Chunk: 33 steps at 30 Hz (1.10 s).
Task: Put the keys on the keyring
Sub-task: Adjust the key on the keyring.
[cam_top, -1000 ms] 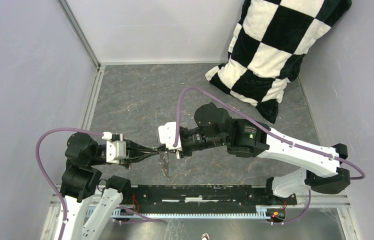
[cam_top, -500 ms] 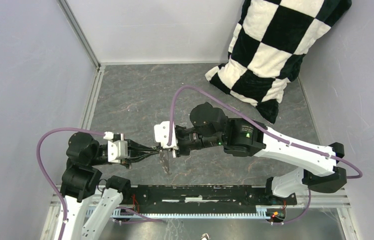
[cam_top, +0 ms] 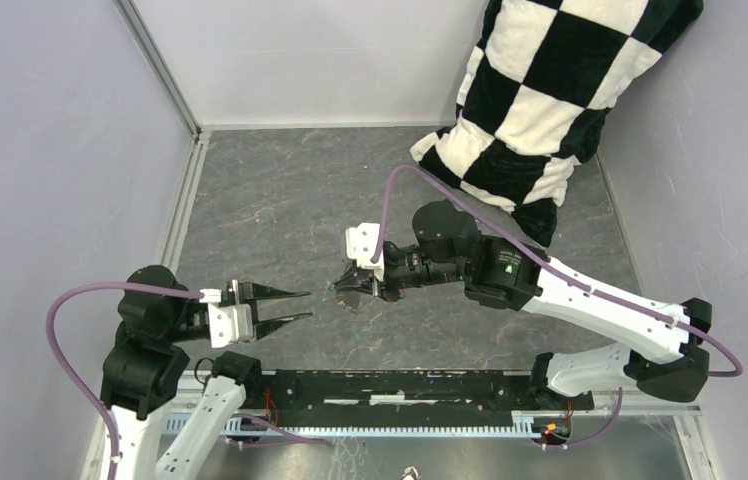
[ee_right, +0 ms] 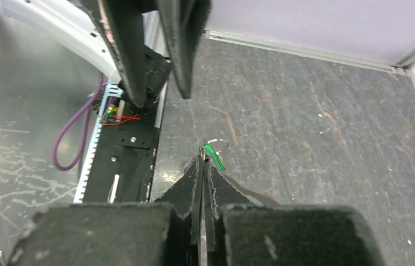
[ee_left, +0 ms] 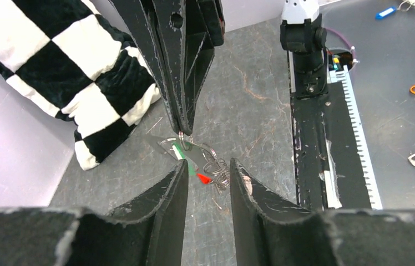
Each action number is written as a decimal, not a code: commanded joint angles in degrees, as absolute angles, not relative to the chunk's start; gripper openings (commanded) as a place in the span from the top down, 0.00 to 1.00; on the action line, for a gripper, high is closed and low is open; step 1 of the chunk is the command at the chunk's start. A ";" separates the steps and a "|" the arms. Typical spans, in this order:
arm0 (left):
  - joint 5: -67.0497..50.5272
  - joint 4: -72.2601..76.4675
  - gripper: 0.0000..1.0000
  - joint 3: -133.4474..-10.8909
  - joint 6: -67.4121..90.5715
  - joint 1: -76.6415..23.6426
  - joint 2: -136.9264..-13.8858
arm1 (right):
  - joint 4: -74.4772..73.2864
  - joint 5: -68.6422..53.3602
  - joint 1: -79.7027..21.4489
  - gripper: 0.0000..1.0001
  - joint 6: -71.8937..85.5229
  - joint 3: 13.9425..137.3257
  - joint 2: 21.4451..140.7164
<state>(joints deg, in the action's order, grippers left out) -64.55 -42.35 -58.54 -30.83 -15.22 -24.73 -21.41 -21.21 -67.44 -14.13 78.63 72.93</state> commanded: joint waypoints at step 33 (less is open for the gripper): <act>-72.33 -54.84 0.59 -62.41 -55.80 -15.29 -29.71 | -35.83 -39.20 -66.87 1.00 -18.63 96.60 83.88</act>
<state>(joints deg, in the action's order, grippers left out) -70.61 -54.35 -61.41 -55.64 -15.25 -29.10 -36.03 -37.45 -67.00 -17.74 93.65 83.77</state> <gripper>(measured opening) 0.431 0.010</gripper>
